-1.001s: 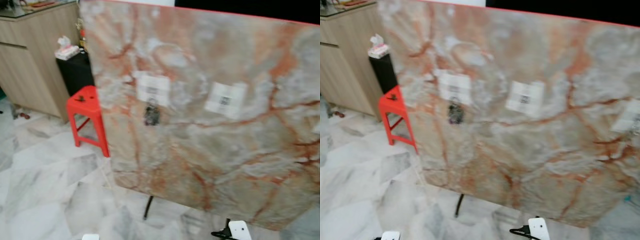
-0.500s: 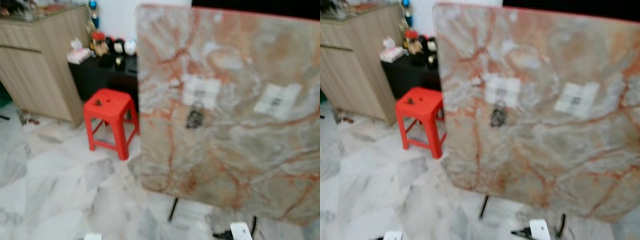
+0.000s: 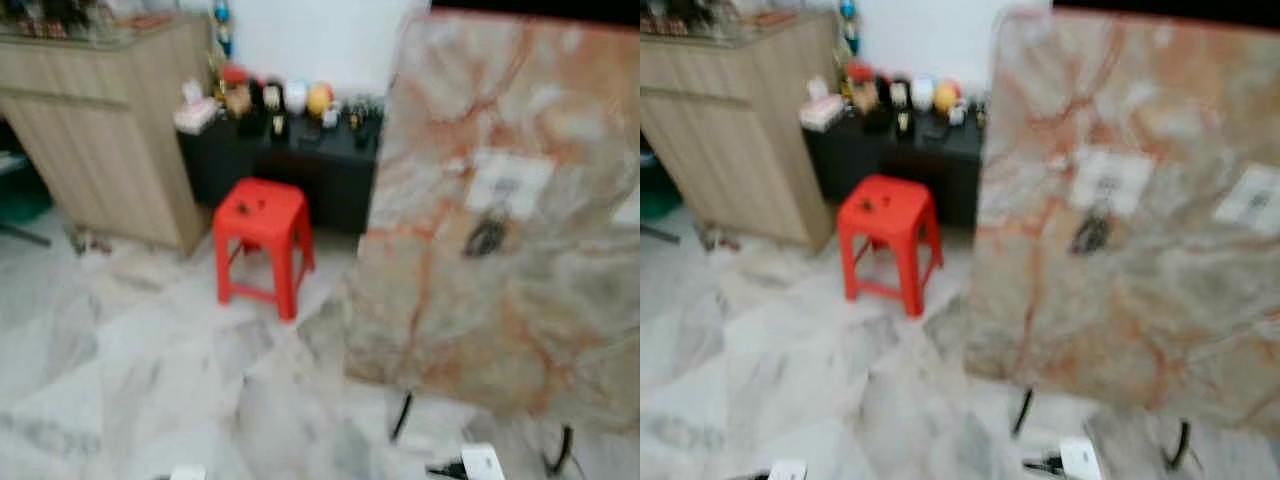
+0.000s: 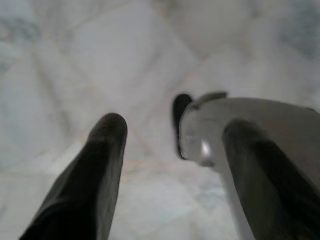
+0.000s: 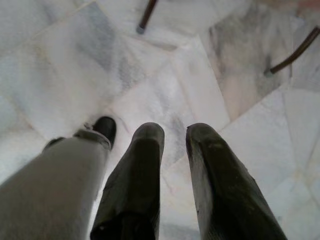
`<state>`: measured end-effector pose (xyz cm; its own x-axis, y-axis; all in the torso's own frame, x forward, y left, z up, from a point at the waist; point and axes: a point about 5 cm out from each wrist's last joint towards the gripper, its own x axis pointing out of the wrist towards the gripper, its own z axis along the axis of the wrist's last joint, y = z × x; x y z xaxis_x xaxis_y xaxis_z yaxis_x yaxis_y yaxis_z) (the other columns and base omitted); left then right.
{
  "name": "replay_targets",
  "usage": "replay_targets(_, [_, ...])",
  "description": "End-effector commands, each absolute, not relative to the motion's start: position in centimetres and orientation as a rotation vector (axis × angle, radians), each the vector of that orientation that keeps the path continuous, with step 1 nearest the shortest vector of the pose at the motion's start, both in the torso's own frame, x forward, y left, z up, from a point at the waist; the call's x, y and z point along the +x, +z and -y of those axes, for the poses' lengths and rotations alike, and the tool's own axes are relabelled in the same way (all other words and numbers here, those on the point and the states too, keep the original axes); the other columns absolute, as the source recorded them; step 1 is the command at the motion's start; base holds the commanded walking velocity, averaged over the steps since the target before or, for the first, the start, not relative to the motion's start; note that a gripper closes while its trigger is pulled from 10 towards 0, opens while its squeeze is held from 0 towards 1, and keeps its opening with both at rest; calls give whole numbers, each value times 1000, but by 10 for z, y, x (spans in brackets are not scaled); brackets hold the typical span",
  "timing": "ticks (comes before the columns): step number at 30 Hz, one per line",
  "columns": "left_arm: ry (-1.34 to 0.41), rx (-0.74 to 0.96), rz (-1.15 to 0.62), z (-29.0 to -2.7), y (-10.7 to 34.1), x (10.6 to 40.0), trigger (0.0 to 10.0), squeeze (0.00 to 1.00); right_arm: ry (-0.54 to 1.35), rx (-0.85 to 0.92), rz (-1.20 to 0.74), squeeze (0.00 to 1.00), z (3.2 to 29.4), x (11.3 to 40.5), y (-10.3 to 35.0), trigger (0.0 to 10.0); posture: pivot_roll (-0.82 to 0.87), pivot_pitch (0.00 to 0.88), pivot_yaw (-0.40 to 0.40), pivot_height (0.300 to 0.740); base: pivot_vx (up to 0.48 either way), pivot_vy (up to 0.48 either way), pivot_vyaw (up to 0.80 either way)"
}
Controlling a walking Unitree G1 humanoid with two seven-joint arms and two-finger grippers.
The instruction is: Hang keys on a hook
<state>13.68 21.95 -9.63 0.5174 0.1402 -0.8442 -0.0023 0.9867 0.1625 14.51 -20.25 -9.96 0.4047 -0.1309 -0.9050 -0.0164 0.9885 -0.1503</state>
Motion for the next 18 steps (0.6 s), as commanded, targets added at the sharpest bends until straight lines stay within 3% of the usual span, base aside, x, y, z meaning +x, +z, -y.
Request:
replay_targets(1, [84,148,-1061,-220,-99,128,10000,0,-73,-138,-1127,0,202,153,-97,10000,32,0,-98,740,0,480,0])
replay_targets(18, [87,153,-1073,-222,-99,129,10000,0,-92,-134,-1102,0,206,164,-92,10000,20,0,-110,740,0,480,0])
